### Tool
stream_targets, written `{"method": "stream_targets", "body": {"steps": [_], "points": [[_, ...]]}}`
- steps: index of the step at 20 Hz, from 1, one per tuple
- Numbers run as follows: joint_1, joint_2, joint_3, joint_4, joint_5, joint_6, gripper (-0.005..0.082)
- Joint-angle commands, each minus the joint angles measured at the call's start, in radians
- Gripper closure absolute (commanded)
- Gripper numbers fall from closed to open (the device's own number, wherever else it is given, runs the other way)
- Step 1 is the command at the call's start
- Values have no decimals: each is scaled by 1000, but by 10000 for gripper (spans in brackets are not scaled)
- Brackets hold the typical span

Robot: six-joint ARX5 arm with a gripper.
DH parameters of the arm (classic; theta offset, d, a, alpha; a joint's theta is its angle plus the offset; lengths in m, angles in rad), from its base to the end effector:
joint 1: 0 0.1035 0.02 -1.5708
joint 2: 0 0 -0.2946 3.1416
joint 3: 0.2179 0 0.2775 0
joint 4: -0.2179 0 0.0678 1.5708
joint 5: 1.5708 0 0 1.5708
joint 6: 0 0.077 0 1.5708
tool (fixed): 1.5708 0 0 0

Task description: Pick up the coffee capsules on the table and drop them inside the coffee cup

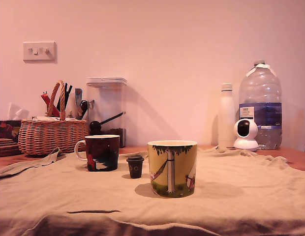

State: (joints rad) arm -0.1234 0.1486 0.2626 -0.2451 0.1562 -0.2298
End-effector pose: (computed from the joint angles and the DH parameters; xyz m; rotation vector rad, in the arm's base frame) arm 0.1311 -0.0283 0.2187 -0.2301 0.1630 -0.2629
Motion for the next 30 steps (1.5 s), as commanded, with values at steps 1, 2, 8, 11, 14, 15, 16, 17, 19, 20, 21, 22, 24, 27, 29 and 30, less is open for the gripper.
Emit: {"method": "stream_targets", "body": {"steps": [1, 2, 8, 11, 14, 15, 16, 17, 19, 20, 21, 22, 24, 27, 29, 30], "points": [[-1, 9, -13, 41, 24, -7, 790], [-1, 10, -13, 58, 42, -11, 790], [-1, 52, -13, 113, 49, -45, 636], [-5, 109, -13, 150, 63, -43, 286], [-25, 182, -13, 188, 77, 0, 256], [-36, 209, -13, 215, 80, 15, 256], [-47, 233, -13, 241, 85, 31, 256], [-60, 258, -13, 269, 89, 38, 256], [-85, 309, -13, 318, 92, 56, 256], [-98, 335, -13, 342, 92, 60, 256], [-113, 361, -13, 360, 92, 77, 256], [-129, 387, -13, 379, 92, 92, 256], [-161, 441, -13, 420, 94, 112, 256], [-203, 539, -13, 496, 94, 125, 256], [-226, 614, -13, 564, 94, 134, 256], [-234, 652, -14, 601, 95, 142, 256]]}}
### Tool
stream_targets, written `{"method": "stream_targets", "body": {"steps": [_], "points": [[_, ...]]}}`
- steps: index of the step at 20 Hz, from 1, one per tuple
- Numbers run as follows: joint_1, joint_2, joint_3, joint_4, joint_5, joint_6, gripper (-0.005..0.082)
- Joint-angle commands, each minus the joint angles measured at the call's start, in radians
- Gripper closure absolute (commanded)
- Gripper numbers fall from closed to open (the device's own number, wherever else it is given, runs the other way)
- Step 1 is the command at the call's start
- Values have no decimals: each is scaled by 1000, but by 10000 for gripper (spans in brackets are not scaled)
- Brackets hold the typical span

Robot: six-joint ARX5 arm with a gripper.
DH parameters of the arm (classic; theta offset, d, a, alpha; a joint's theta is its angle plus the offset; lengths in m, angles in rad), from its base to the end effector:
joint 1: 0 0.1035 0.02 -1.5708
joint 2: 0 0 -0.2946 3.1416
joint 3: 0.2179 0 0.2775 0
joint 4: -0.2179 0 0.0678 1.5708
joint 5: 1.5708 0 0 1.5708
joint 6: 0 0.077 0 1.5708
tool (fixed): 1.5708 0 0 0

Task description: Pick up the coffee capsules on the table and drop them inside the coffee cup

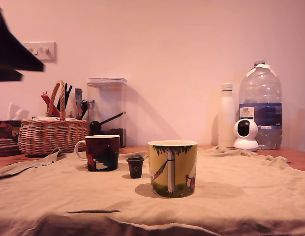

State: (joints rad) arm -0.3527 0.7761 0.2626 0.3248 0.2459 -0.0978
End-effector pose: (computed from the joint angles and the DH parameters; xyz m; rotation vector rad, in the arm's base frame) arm 0.1955 -0.0919 0.2023 -0.0844 0.2203 -0.5869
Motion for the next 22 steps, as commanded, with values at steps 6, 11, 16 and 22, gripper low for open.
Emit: {"method": "stream_targets", "body": {"steps": [6, 11, 16, 22], "points": [[-10, 261, -14, 246, 50, 49, 256], [-10, 448, -14, 425, 113, 55, 256], [-10, 647, -14, 594, 129, 56, 256], [-13, 842, -13, 724, 142, 64, 256]]}}
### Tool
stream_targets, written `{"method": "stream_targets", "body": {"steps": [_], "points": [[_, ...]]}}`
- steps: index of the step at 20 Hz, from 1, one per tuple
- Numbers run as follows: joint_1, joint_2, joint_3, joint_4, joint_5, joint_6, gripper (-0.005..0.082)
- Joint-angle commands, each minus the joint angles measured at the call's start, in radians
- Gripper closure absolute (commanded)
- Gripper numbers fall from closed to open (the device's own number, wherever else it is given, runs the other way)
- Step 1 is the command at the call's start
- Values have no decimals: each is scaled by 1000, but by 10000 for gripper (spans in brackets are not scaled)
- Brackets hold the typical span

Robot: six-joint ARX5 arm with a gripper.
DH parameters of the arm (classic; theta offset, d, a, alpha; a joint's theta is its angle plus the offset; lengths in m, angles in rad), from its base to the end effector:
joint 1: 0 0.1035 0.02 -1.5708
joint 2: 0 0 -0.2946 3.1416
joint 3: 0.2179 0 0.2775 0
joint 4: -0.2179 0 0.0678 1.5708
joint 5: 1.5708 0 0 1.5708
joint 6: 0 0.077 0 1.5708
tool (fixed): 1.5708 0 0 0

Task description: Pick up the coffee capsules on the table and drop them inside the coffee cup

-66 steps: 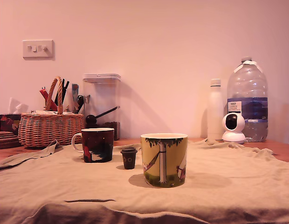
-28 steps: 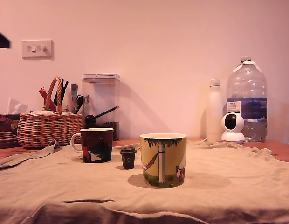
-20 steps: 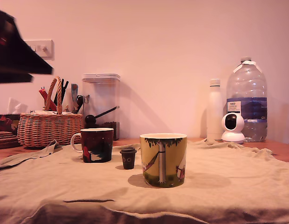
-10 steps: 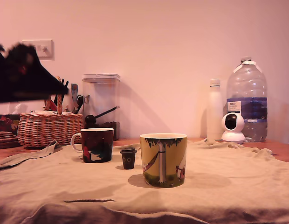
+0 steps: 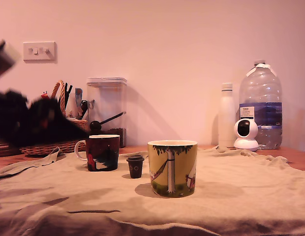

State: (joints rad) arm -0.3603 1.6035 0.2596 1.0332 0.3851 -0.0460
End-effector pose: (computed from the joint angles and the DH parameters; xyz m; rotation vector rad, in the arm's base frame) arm 0.2533 -0.1263 0.1049 -0.0474 0.3349 -0.7319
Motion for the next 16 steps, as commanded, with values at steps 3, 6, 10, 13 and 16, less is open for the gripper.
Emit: {"method": "stream_targets", "body": {"steps": [3, 6, 10, 13, 16], "points": [[-6, 45, -9, 14, 0, 14, 256], [-6, 46, -3, 15, 0, 20, 256], [-10, 60, 24, 18, 0, 21, 256], [-11, 120, 29, 100, -1, 22, 256], [-16, 178, 48, 165, 0, 21, 256]]}}
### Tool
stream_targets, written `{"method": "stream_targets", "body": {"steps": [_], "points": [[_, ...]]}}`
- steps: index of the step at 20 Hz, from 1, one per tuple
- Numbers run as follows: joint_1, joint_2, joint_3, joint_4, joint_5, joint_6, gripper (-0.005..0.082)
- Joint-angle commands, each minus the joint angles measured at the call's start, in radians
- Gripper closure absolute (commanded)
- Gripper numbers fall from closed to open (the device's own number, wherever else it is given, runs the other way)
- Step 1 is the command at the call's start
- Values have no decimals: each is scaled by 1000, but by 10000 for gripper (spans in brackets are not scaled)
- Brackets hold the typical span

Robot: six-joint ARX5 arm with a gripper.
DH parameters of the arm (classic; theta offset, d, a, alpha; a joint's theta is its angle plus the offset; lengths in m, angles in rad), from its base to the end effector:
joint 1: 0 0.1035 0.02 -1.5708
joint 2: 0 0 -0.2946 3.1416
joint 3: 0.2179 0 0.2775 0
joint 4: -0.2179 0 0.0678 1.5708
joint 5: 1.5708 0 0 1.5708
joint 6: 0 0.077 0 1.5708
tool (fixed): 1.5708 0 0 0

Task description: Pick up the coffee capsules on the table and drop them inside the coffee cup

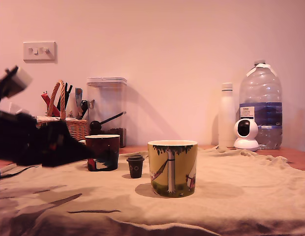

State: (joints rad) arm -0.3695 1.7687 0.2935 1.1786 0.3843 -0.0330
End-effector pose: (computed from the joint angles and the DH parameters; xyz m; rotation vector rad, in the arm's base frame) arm 0.2662 -0.1340 0.0877 -0.0334 0.3160 -0.7431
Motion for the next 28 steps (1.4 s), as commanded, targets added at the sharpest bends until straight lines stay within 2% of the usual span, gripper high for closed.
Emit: {"method": "stream_targets", "body": {"steps": [1, 16, 22, 28], "points": [[-7, 28, 27, 22, 0, 8, 256], [-39, 169, 189, -11, 1, 26, 256], [-46, 204, 278, -125, 0, 42, 256], [-53, 254, 335, -145, 0, 48, 256]]}}
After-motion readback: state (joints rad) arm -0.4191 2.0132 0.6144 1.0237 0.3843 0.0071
